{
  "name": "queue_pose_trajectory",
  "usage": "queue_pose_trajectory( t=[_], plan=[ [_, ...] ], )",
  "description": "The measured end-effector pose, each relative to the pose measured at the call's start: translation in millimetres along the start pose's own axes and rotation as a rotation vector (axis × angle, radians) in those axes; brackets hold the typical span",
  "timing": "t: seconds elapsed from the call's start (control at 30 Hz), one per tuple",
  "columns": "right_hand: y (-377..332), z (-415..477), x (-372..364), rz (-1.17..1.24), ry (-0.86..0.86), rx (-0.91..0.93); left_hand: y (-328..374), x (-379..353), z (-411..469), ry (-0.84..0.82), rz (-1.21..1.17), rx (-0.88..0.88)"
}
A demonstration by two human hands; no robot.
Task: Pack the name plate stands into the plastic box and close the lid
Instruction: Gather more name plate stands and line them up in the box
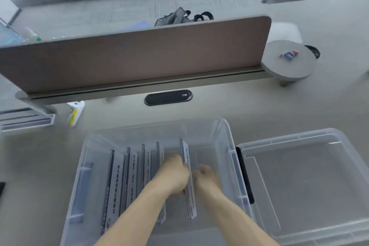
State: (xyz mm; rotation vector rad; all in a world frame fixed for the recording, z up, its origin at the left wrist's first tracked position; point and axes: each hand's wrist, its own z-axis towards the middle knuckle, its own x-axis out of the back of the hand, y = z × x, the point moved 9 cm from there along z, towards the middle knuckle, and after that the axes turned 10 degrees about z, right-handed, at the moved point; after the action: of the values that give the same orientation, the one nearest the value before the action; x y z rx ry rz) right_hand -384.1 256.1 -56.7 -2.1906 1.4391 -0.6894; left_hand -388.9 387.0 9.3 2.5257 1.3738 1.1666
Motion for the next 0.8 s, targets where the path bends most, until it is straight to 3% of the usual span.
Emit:
queue_pose_trajectory(
  t=[0.3, 0.8],
  plan=[
    [65, 72, -38, 0.089, -0.004, -0.037, -8, -9, 7, 0.003, 0.016, 0.001],
    [28, 22, -53, 0.048, -0.071, 0.02, -28, 7, -5, -0.006, 0.016, 0.045]
  ],
)
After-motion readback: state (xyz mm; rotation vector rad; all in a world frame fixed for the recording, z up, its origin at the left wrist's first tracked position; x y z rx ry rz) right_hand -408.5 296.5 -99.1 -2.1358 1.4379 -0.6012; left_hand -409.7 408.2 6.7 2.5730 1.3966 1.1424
